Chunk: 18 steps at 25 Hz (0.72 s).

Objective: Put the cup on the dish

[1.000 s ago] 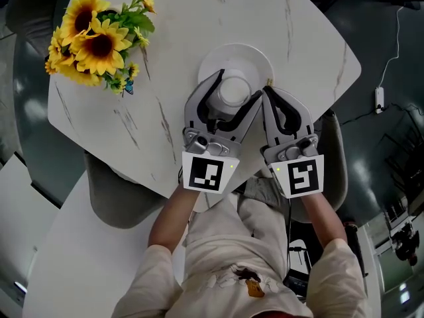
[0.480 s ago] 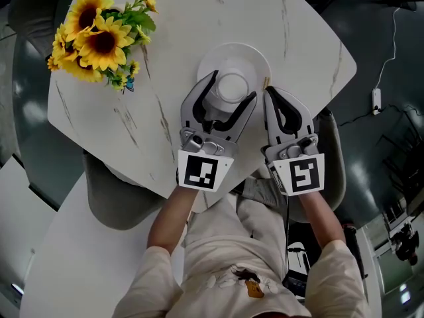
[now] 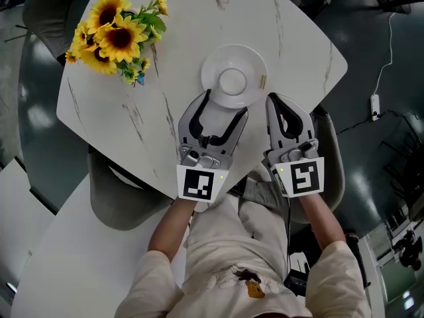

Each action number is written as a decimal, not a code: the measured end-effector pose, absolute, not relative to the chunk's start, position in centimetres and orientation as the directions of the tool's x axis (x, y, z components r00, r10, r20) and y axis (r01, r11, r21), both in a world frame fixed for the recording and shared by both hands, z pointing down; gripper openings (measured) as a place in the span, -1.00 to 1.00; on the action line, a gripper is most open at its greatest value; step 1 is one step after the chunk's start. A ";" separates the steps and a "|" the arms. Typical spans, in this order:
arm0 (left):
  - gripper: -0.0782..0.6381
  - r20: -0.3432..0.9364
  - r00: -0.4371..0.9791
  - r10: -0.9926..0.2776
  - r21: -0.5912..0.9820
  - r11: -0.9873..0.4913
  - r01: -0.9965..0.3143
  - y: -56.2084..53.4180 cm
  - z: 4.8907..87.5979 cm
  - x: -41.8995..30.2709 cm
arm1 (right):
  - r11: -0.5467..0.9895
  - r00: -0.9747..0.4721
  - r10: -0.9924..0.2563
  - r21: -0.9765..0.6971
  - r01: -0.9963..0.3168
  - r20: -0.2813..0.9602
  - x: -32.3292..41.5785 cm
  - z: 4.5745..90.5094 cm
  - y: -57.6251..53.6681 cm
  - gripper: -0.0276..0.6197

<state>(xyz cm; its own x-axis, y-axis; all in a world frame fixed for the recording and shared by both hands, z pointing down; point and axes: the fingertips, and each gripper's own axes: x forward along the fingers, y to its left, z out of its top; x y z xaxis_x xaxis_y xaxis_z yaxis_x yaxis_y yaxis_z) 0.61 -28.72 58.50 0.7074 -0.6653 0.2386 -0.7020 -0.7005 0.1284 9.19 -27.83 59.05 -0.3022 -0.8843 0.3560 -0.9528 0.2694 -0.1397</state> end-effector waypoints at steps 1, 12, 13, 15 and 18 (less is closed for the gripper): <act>0.00 0.238 0.703 -0.670 0.129 -0.696 -0.707 -28.5 58.1 0.4 | 0.270 -0.302 -0.885 -0.139 -0.953 0.355 9.1 58.7 -27.6 -0.90; -0.25 0.179 0.668 -0.722 0.122 -0.657 -0.744 -25.0 51.9 -1.5 | 0.289 -0.315 -0.898 -0.126 -0.949 0.308 8.1 53.7 -24.0 -0.90; -0.29 0.176 0.663 -0.728 0.128 -0.651 -0.748 -24.7 51.4 -1.7 | 0.291 -0.315 -0.899 -0.124 -0.949 0.304 8.0 53.3 -23.6 -0.90; -0.34 0.175 0.655 -0.735 0.142 -0.640 -0.755 -23.9 50.6 -2.2 | 0.294 -0.316 -0.901 -0.118 -0.948 0.297 7.8 52.5 -23.0 -0.90; -0.49 0.173 0.651 -0.739 0.155 -0.632 -0.759 -22.7 49.4 -2.7 | 0.298 -0.318 -0.904 -0.111 -0.948 0.285 7.5 51.2 -22.0 -0.90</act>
<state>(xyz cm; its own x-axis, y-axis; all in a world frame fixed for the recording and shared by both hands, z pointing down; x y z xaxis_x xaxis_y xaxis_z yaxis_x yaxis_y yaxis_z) -2.69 -22.68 49.40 0.6509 -0.7391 0.1733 -0.7591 -0.6321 0.1554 7.51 -21.98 51.19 -0.3177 -0.9044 0.2847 -0.9481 0.2980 -0.1112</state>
